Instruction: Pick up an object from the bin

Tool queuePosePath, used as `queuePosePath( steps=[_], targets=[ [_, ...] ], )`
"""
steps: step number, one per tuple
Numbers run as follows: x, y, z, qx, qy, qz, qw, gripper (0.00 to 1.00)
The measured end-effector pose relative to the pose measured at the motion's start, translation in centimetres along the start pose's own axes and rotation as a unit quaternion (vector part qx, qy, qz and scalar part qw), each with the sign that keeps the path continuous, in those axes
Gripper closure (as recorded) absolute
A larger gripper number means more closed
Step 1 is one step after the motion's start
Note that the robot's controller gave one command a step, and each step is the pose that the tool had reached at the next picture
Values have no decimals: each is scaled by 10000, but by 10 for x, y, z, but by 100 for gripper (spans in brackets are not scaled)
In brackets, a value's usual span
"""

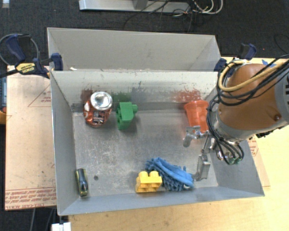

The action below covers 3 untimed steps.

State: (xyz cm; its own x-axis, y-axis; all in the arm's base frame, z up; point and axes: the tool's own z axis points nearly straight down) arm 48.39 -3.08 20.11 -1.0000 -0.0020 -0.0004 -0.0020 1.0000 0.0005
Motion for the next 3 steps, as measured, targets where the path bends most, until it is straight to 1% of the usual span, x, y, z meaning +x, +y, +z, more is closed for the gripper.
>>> queuePosePath(
  steps=[1, 2, 3],
  targets=[
    [0, 0, 0, 0, 0, 0, 10000, 0],
    [-7, -18, -38, 5, -21, -1546, 9880, 0],
    [5, 39, 65, -20, 46, -643, 9979, 0]
  ],
)
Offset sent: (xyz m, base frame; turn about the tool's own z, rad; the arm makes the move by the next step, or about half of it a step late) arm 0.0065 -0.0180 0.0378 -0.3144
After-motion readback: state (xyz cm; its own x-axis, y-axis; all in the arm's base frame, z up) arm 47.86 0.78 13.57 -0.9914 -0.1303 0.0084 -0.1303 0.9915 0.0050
